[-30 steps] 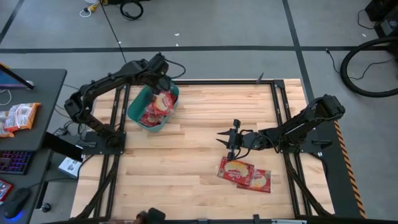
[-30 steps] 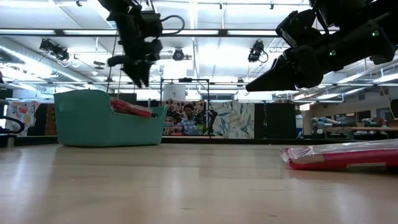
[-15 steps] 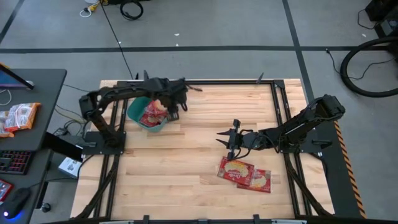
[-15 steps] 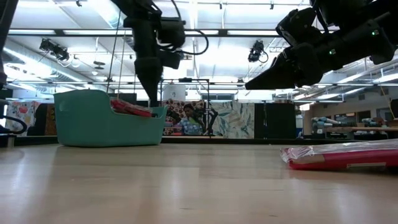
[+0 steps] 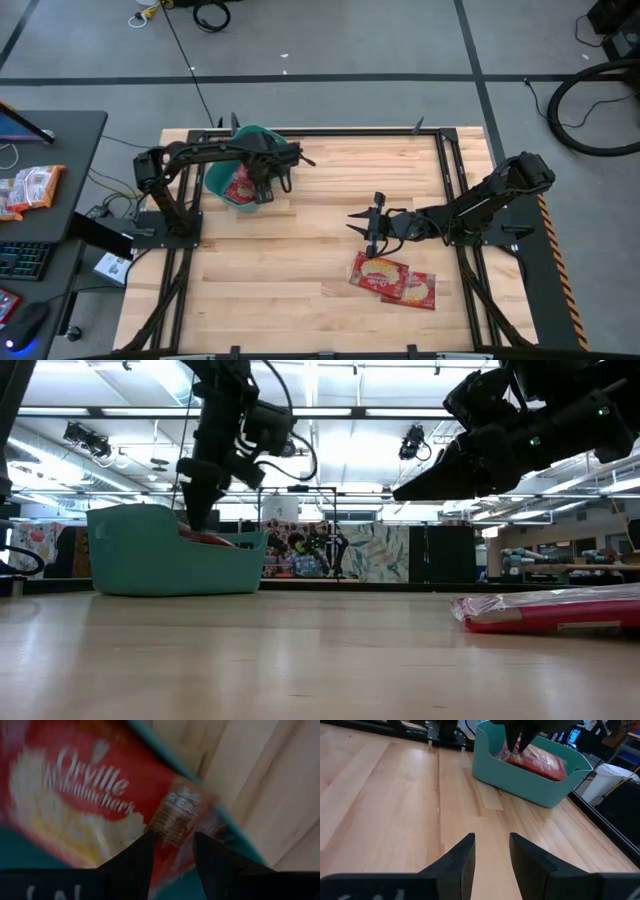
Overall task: Sort popcorn bags into baskets
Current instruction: Put the red popcorn bag into the green bin
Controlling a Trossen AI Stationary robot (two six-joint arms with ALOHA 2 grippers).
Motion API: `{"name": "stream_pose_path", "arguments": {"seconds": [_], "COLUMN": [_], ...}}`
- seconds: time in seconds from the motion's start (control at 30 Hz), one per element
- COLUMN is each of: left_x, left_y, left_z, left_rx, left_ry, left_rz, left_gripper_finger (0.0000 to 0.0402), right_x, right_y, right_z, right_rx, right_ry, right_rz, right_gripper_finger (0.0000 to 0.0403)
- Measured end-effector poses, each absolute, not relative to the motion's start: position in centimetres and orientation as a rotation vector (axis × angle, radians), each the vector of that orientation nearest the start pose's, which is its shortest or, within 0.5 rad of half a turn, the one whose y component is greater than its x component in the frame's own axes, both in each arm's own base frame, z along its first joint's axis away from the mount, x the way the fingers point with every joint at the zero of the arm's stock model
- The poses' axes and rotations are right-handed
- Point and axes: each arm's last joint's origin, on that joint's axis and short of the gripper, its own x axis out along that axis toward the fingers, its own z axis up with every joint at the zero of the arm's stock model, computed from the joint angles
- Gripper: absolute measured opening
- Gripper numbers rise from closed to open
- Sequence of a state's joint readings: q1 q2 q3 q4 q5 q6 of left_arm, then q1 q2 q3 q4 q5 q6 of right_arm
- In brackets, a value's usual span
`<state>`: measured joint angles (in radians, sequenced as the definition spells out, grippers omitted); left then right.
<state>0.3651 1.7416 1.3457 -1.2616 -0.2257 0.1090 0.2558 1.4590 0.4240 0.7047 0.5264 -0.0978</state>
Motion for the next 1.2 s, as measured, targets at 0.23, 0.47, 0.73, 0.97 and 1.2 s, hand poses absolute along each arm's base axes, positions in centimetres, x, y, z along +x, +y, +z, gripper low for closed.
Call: {"name": "stream_pose_path", "arguments": {"seconds": [0.23, 0.47, 0.73, 0.97, 1.2], "left_x": [26.5, 26.3, 28.3, 30.9, 32.6], "left_y": [12.6, 11.4, 8.8, 5.6, 2.5], "left_z": [23.1, 24.2, 25.7, 25.0, 23.4], "left_rx": [-0.068, 0.02, 0.11, 0.18, 0.263], "left_ry": [1.827, 1.851, 1.661, 1.432, 1.267], "left_rz": [0.402, 0.386, 0.349, 0.257, 0.172], "left_gripper_finger": [0.0141, 0.0141, 0.0141, 0.0141, 0.0141], "right_x": [25.1, 25.0, 25.0, 24.9, 25.6], "right_y": [5.1, 5.1, 5.1, 5.1, 5.9], "right_z": [15.6, 15.6, 15.5, 15.2, 15.5], "right_rx": [-0.211, -0.221, -0.219, -0.183, -0.154], "right_ry": [0.314, 0.315, 0.329, 0.355, 0.463], "right_rz": [-0.248, -0.245, -0.252, -0.253, -0.191], "right_gripper_finger": [0.0126, 0.0126, 0.0126, 0.0126, 0.0126]}}
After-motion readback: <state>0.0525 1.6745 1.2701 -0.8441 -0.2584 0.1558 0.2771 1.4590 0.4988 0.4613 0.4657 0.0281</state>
